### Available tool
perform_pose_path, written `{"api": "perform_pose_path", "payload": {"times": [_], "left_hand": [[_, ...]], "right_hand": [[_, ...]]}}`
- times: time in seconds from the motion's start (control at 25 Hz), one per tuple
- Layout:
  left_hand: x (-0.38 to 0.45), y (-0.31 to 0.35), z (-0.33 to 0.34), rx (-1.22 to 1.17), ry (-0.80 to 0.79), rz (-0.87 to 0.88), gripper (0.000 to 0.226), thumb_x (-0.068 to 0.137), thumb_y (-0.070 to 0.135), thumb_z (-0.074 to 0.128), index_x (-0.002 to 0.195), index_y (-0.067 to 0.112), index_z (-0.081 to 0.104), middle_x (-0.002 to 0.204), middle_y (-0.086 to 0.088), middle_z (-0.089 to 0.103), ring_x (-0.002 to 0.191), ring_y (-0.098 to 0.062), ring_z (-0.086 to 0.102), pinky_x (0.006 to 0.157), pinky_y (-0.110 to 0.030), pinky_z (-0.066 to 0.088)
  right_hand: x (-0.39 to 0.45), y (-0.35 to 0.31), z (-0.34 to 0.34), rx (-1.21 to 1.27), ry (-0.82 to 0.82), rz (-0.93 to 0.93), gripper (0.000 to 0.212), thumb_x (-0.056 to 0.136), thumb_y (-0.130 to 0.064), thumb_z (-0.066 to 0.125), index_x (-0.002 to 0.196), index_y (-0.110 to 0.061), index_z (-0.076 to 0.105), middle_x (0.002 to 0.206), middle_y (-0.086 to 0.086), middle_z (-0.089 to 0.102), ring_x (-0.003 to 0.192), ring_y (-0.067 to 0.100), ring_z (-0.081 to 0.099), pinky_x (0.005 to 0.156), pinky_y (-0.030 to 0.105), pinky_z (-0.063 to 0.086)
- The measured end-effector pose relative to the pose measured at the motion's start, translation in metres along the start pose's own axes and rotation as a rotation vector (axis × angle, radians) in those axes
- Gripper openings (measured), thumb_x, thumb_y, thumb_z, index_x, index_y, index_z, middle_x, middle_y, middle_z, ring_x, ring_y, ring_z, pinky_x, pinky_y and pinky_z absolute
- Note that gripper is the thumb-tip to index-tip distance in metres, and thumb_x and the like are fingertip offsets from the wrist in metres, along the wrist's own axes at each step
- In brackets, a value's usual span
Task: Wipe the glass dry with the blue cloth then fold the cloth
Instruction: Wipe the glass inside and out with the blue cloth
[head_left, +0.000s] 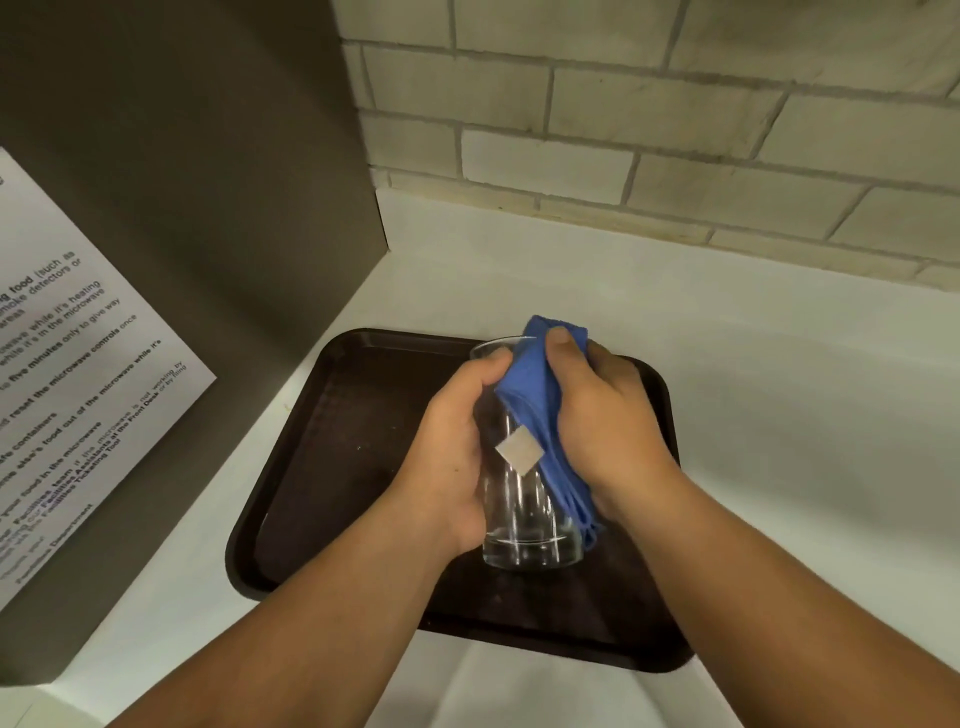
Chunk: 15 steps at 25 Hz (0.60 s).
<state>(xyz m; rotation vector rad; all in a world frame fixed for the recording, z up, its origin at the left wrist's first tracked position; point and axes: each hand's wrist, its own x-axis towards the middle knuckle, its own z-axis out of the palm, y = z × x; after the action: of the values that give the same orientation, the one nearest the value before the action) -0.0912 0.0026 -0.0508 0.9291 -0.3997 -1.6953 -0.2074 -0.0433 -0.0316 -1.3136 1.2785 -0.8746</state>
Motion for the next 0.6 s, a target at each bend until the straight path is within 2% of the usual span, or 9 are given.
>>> {"api": "perform_pose_path", "payload": {"times": [0.04,0.12,0.2,0.24,0.32,0.36,0.48,0.6], "left_hand": [[-0.001,0.002,-0.001,-0.002,0.007,-0.016,0.043,0.084,0.049,0.066,0.096,0.012,0.086,0.087,-0.009,0.084,0.076,-0.024,0.081,0.067,-0.035,0.065],[0.002,0.004,-0.006,0.013,0.095,-0.03,0.053,0.084,0.057,0.067,0.096,0.009,0.084,0.089,-0.01,0.081,0.076,-0.026,0.078,0.069,-0.036,0.063],[0.003,0.007,-0.01,0.061,0.196,-0.007,0.055,0.08,0.062,0.069,0.089,0.009,0.082,0.081,-0.009,0.076,0.07,-0.024,0.074,0.068,-0.034,0.06],[0.004,0.006,-0.01,0.089,0.224,0.006,0.055,0.08,0.062,0.069,0.087,0.01,0.082,0.077,-0.008,0.075,0.069,-0.023,0.073,0.067,-0.035,0.059],[0.004,0.002,-0.008,0.142,0.215,0.031,0.049,0.083,0.056,0.068,0.094,0.01,0.083,0.084,-0.009,0.079,0.077,-0.025,0.076,0.072,-0.036,0.061],[0.003,0.0,-0.005,0.145,0.186,0.033,0.045,0.084,0.051,0.069,0.098,0.011,0.084,0.09,-0.011,0.081,0.082,-0.026,0.078,0.076,-0.038,0.063],[0.0,0.005,0.0,0.017,0.095,-0.047,0.055,0.072,0.051,0.075,0.107,0.009,0.084,0.1,-0.015,0.08,0.087,-0.03,0.077,0.084,-0.041,0.061],[0.0,0.012,0.001,0.041,0.107,-0.057,0.065,0.076,0.054,0.071,0.12,0.008,0.079,0.105,-0.016,0.079,0.093,-0.032,0.075,0.087,-0.042,0.059]], "right_hand": [[-0.004,0.002,-0.003,0.044,-0.024,0.034,0.04,0.102,-0.042,0.045,0.097,-0.011,0.069,0.089,0.017,0.076,0.085,0.031,0.074,0.083,0.048,0.059],[-0.026,0.014,-0.007,0.069,-0.15,0.037,0.038,0.103,-0.04,0.043,0.097,-0.014,0.07,0.088,0.014,0.076,0.081,0.028,0.074,0.076,0.039,0.06],[-0.05,0.027,-0.005,0.025,-0.286,-0.046,0.031,0.098,-0.044,0.046,0.106,-0.022,0.065,0.092,0.004,0.075,0.081,0.023,0.074,0.074,0.034,0.062],[-0.054,0.03,-0.005,-0.01,-0.303,-0.112,0.027,0.097,-0.044,0.047,0.111,-0.025,0.061,0.094,0.0,0.073,0.084,0.021,0.073,0.075,0.033,0.062],[-0.043,0.026,-0.002,-0.077,-0.248,-0.218,0.024,0.098,-0.039,0.05,0.119,-0.026,0.056,0.096,-0.006,0.072,0.09,0.014,0.073,0.079,0.027,0.06],[-0.033,0.021,-0.001,-0.084,-0.194,-0.213,0.026,0.099,-0.039,0.051,0.12,-0.024,0.056,0.098,-0.006,0.073,0.092,0.012,0.073,0.081,0.027,0.059],[-0.002,0.003,-0.003,0.088,-0.084,-0.023,0.027,0.096,-0.049,0.053,0.102,-0.027,0.067,0.092,0.003,0.079,0.087,0.017,0.075,0.084,0.038,0.059],[0.004,0.004,0.007,0.115,-0.02,0.005,0.029,0.094,-0.051,0.053,0.087,-0.026,0.066,0.088,0.006,0.078,0.082,0.019,0.076,0.085,0.046,0.06]]}}
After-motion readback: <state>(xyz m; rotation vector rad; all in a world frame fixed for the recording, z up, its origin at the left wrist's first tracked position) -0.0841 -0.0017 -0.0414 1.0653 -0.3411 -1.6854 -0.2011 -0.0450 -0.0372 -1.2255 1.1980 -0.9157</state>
